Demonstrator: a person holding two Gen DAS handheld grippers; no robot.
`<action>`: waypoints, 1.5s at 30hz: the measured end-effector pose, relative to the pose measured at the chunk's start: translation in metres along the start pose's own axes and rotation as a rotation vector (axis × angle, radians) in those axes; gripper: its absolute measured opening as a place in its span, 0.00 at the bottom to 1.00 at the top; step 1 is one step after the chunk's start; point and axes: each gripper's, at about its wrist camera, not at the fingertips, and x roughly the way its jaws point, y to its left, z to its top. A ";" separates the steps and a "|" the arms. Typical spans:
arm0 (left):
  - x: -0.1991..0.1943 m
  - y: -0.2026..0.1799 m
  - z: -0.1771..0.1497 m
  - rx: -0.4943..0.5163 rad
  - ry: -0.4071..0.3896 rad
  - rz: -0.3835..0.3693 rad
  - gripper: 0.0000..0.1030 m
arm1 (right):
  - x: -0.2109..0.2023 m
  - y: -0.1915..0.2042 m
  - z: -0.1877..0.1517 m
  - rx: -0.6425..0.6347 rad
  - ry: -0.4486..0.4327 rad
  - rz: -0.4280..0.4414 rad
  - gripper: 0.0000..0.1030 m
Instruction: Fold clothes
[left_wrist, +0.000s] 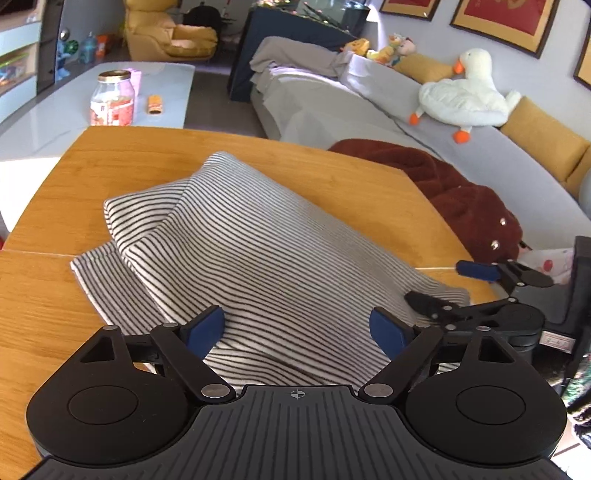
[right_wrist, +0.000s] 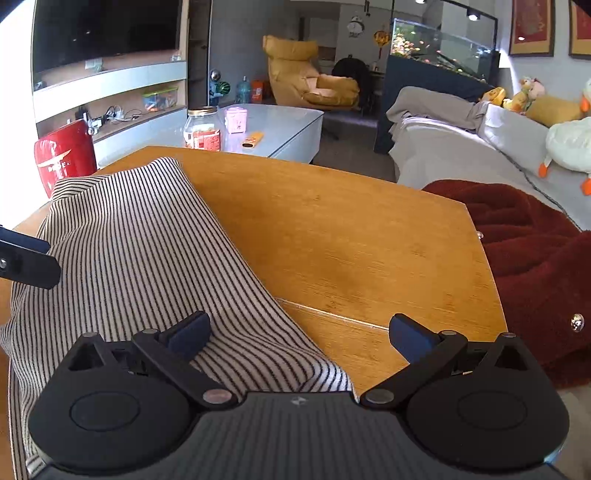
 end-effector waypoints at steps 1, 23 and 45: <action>0.003 0.001 0.001 0.009 -0.002 0.000 0.87 | 0.003 0.003 -0.003 -0.006 0.006 -0.008 1.00; 0.006 0.007 0.018 0.099 -0.057 0.060 0.91 | -0.012 0.031 -0.030 0.140 0.051 0.170 1.00; -0.037 0.023 -0.051 0.096 -0.010 0.099 0.93 | -0.035 0.056 -0.024 -0.178 0.000 0.187 0.99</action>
